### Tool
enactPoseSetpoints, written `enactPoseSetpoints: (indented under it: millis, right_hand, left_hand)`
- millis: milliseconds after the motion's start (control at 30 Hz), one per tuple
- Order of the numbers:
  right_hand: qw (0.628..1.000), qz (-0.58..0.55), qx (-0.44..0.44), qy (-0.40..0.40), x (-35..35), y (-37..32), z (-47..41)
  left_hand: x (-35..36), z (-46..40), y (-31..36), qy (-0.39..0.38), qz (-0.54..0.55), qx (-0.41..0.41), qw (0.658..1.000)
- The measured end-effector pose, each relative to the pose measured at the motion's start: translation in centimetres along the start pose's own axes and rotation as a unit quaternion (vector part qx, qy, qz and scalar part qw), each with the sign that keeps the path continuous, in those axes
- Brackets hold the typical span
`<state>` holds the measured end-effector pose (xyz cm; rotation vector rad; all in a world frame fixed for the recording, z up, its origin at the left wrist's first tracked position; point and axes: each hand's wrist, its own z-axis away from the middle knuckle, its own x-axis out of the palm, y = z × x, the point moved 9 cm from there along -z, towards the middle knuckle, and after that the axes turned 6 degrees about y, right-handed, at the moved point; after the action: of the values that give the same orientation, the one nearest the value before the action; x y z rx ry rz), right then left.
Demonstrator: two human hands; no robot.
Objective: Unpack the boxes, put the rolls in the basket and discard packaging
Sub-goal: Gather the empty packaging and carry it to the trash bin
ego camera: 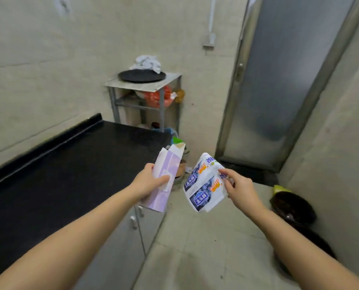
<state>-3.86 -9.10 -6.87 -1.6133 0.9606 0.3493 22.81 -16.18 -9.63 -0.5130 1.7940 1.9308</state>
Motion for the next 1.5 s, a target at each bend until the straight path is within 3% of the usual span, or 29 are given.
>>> enactPoseSetpoints:
  millis: [300,500,800,1067,1133,1333,1500]
  right_hand:
    - [0.98,0.069,0.137,0.126,-22.4,24.3,-0.7]
    - [0.958,0.071,0.226,0.161,-28.3,37.3,0.5]
    - [0.911,0.089,0.396,0.065,-26.1,57.1,-3.3]
    - [0.847,0.124,0.515,-0.048,-22.0,72.2,-3.7]
    - [0.837,0.134,0.525,-0.078,-19.6,75.7,-3.5]
    - [0.814,0.035,0.579,-0.031,-10.4,87.2,-1.7]
    - [0.811,0.038,0.582,-0.046,-2.4,96.6,0.2]
  left_hand:
    - [33.1,-2.9,19.3,-0.175,0.006,0.11,0.978]
    - [49.0,-2.6,24.7,-0.283,-0.034,0.159,0.945]
    - [65.9,-10.4,21.0,-0.345,-0.093,0.089,0.93]
    - [81.1,-11.5,15.7,-0.469,-0.142,-0.031,0.871]
    - [84.2,-11.5,12.9,-0.462,-0.163,-0.06,0.87]
    - [95.0,-12.0,1.6,-0.405,-0.189,-0.153,0.881]
    - [105.0,-11.6,-6.1,-0.367,-0.214,-0.169,0.889]
